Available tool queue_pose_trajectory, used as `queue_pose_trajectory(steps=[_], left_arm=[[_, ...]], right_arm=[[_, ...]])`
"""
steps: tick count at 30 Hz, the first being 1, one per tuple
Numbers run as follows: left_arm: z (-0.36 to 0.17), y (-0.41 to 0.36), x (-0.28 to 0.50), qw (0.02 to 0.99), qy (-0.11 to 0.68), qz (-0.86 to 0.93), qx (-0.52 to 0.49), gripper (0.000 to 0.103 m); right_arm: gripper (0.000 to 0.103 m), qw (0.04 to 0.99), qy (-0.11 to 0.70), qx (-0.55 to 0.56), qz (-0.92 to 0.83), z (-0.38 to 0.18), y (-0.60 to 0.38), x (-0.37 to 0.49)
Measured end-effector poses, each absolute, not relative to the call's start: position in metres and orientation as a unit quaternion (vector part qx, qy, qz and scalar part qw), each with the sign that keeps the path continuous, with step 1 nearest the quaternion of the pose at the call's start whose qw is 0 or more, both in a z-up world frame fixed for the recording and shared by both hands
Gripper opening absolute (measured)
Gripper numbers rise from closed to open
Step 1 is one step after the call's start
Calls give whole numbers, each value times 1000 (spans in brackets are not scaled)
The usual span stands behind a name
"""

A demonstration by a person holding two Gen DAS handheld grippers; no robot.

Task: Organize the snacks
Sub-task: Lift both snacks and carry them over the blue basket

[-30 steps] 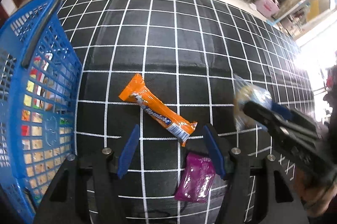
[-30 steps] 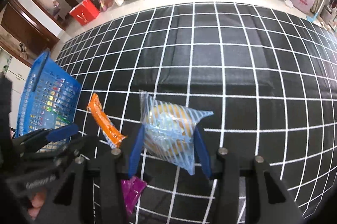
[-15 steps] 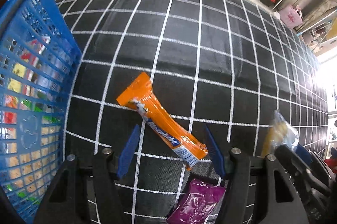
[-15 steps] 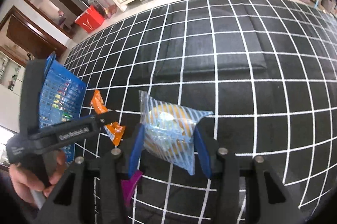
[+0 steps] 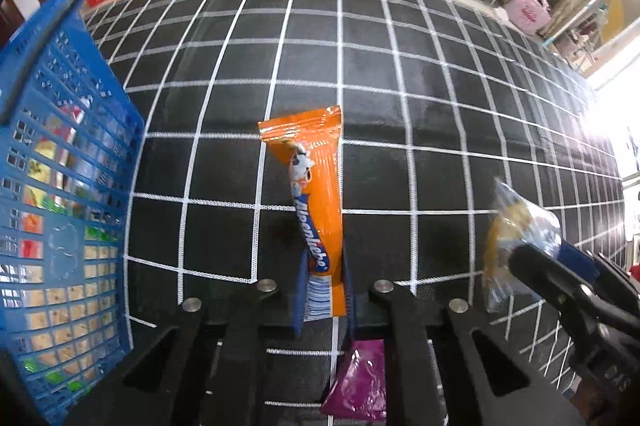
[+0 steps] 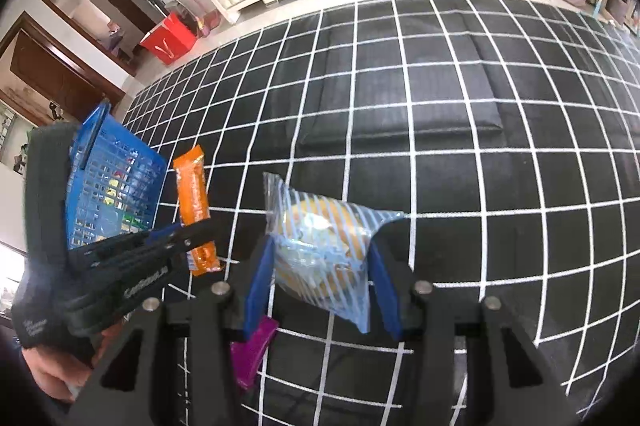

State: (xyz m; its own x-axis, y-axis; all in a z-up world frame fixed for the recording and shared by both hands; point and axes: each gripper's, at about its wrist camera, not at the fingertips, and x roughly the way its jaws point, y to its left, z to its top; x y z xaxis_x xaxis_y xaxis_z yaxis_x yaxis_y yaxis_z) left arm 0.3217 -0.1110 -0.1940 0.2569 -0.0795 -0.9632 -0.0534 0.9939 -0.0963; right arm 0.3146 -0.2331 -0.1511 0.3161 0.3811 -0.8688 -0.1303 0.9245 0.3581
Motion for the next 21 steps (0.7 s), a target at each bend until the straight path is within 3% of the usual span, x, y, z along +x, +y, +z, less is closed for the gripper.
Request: queue_pose_trajectory(steps=[21], left_arm=[[-81, -65, 257, 853, 517, -52, -41, 13]], right_arm=[[52, 845, 497, 68, 183, -50, -170, 273]])
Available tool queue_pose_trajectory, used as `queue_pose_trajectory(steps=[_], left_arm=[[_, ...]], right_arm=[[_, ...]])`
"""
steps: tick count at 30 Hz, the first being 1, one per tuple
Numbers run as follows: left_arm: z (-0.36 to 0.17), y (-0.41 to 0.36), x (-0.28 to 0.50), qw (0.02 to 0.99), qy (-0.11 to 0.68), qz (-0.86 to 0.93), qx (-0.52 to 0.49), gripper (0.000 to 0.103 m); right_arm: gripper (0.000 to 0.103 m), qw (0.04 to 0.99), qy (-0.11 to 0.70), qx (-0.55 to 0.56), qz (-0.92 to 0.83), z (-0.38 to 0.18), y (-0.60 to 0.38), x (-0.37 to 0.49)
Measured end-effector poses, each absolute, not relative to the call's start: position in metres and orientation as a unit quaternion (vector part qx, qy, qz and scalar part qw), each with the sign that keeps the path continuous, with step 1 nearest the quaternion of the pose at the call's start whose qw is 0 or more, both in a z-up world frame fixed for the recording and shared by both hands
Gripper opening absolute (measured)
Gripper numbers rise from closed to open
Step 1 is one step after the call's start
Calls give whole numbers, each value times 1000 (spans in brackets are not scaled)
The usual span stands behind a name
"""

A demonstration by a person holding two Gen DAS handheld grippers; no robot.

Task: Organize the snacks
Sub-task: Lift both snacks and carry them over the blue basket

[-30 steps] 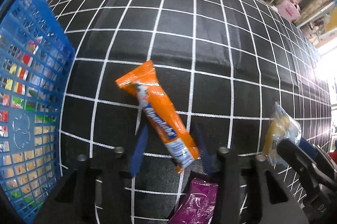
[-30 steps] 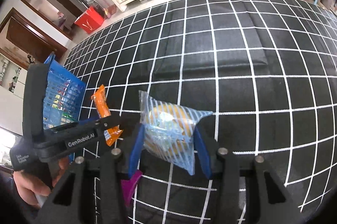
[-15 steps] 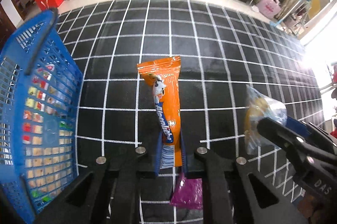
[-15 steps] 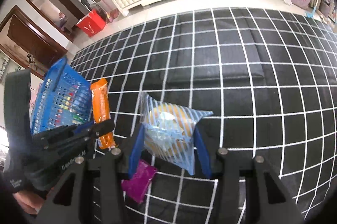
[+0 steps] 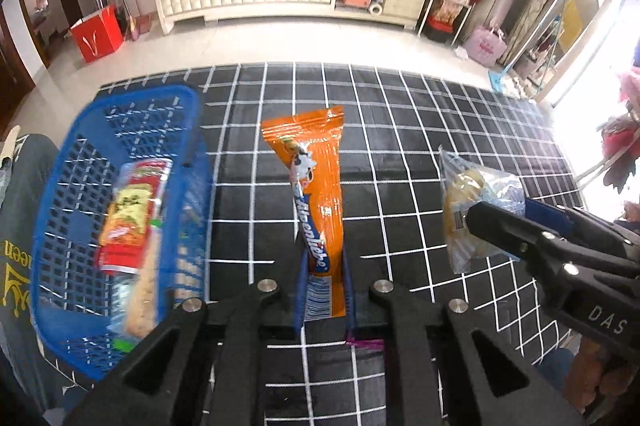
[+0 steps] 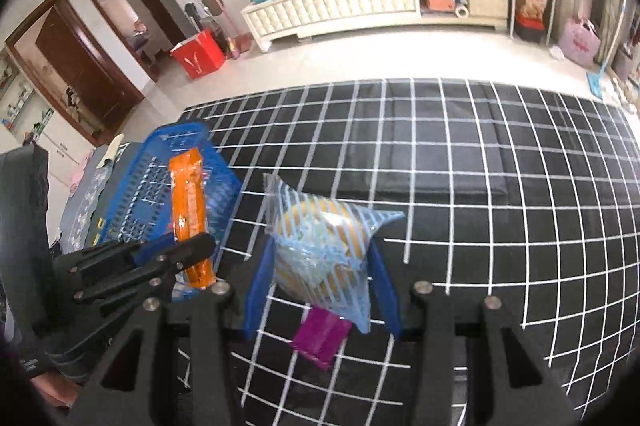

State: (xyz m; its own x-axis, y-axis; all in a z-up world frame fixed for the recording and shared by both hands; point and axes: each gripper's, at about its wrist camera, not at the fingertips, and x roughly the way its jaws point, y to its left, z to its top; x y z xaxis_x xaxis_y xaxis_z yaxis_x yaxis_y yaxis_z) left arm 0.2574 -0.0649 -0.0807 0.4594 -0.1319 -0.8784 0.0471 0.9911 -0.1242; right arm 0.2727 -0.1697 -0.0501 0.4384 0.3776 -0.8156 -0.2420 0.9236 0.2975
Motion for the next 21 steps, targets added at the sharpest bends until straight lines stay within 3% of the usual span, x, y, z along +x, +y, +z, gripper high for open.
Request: queue_pose_trajectory(steps=[10, 21], left_arm=[[-32, -12, 211, 880, 470, -57, -36, 13], [-10, 60, 181, 893, 447, -50, -13, 13]], right_arm=[[52, 856, 462, 39, 230, -14, -118, 253], [52, 845, 457, 22, 276, -19, -53, 246]])
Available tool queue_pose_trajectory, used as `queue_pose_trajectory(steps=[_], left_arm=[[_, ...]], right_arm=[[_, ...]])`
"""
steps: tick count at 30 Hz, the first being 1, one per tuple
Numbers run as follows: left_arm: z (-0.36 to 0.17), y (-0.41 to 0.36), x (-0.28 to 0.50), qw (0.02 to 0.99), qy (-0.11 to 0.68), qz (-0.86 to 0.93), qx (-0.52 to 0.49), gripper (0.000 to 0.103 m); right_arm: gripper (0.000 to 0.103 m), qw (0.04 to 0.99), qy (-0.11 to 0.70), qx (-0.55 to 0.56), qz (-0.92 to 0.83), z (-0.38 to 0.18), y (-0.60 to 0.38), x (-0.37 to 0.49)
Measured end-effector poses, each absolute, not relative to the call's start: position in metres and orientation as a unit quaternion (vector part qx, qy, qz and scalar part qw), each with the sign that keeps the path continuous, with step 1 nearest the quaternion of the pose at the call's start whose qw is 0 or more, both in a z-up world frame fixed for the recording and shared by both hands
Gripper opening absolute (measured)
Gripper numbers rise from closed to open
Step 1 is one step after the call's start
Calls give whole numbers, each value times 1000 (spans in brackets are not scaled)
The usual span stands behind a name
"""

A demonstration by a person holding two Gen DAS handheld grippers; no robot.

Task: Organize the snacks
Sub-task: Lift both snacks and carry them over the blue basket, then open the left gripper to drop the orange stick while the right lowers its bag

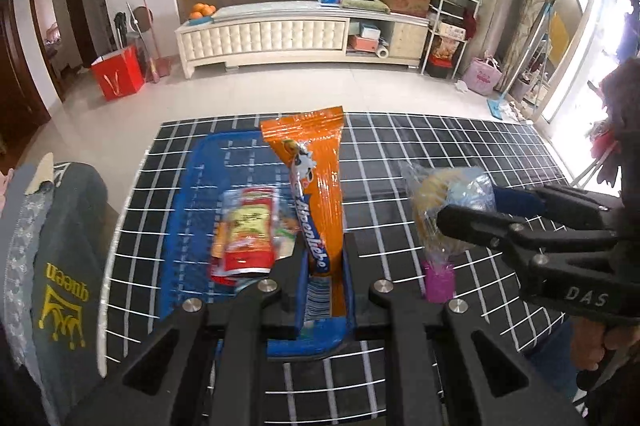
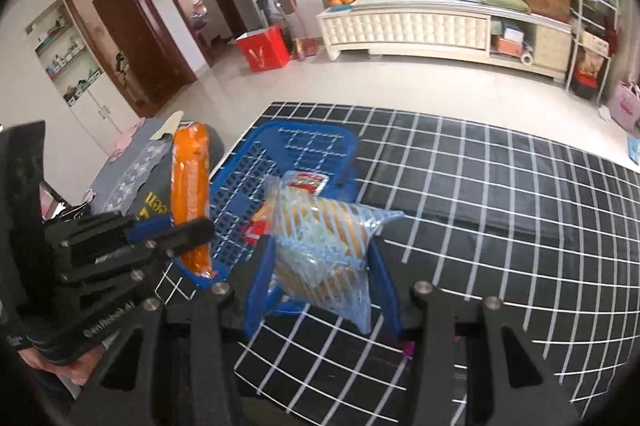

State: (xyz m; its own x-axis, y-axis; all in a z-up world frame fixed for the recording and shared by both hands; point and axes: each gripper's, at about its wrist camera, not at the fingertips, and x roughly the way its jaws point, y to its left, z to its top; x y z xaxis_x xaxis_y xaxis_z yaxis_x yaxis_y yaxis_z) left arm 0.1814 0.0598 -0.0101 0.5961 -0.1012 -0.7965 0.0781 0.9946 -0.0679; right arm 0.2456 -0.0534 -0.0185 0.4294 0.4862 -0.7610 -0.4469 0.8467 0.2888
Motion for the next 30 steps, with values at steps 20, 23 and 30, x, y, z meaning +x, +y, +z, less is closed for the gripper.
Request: queue_pose_trajectory(steps=[20, 23, 30], left_arm=[[-77, 134, 201, 853, 516, -55, -57, 14], [-88, 133, 202, 845, 529, -56, -52, 14], [-93, 138, 201, 842, 533, -50, -65, 33]], right_arm=[[52, 820, 500, -11, 278, -62, 34, 267], [52, 818, 505, -14, 276, -66, 33, 267], [52, 819, 505, -18, 272, -61, 32, 267]])
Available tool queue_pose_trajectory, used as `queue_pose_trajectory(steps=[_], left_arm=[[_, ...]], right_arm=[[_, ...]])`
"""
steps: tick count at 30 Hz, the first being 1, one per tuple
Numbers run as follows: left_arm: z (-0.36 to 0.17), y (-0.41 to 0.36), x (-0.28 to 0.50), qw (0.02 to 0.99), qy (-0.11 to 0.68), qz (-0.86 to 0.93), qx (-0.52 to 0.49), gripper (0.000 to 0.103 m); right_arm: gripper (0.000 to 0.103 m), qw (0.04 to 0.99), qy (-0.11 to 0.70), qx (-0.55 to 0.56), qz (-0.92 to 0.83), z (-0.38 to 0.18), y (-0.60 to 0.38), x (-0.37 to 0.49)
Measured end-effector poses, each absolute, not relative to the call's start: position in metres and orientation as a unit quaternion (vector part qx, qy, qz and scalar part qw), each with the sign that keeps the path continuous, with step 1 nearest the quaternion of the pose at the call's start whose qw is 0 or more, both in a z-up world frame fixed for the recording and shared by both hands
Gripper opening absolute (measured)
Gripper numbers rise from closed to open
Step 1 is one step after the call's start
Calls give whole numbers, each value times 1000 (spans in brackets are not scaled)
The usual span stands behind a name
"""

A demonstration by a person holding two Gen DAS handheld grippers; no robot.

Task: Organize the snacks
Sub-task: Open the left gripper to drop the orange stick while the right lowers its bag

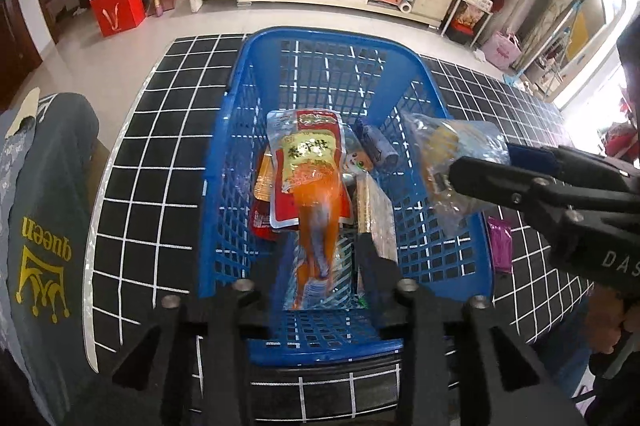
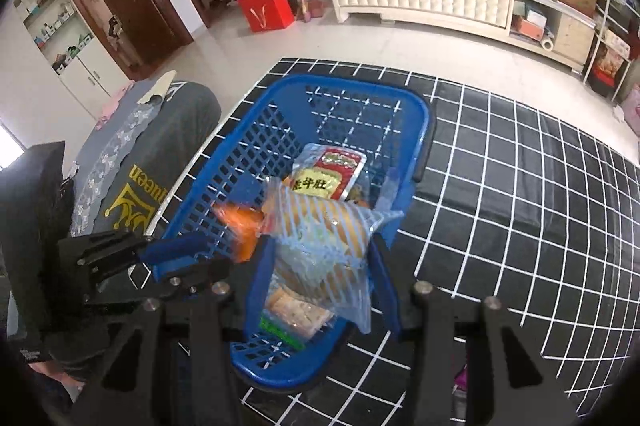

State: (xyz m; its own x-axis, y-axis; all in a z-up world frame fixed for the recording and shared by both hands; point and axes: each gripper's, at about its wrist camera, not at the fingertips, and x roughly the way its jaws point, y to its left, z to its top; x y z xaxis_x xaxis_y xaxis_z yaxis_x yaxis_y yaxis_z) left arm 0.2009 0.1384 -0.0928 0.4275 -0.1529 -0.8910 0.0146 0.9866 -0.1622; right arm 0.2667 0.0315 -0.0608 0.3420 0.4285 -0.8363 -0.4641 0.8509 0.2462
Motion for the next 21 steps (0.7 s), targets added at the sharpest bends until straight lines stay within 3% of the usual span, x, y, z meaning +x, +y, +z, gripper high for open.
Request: queue_pose_trajectory(steps=[13, 21], left_arm=[[-46, 175, 177, 878, 474, -15, -73, 39], [-58, 199, 176, 872, 482, 7, -78, 40]], right_arm=[[52, 819, 495, -35, 287, -48, 57, 264], [52, 802, 513, -64, 299, -71, 96, 264]])
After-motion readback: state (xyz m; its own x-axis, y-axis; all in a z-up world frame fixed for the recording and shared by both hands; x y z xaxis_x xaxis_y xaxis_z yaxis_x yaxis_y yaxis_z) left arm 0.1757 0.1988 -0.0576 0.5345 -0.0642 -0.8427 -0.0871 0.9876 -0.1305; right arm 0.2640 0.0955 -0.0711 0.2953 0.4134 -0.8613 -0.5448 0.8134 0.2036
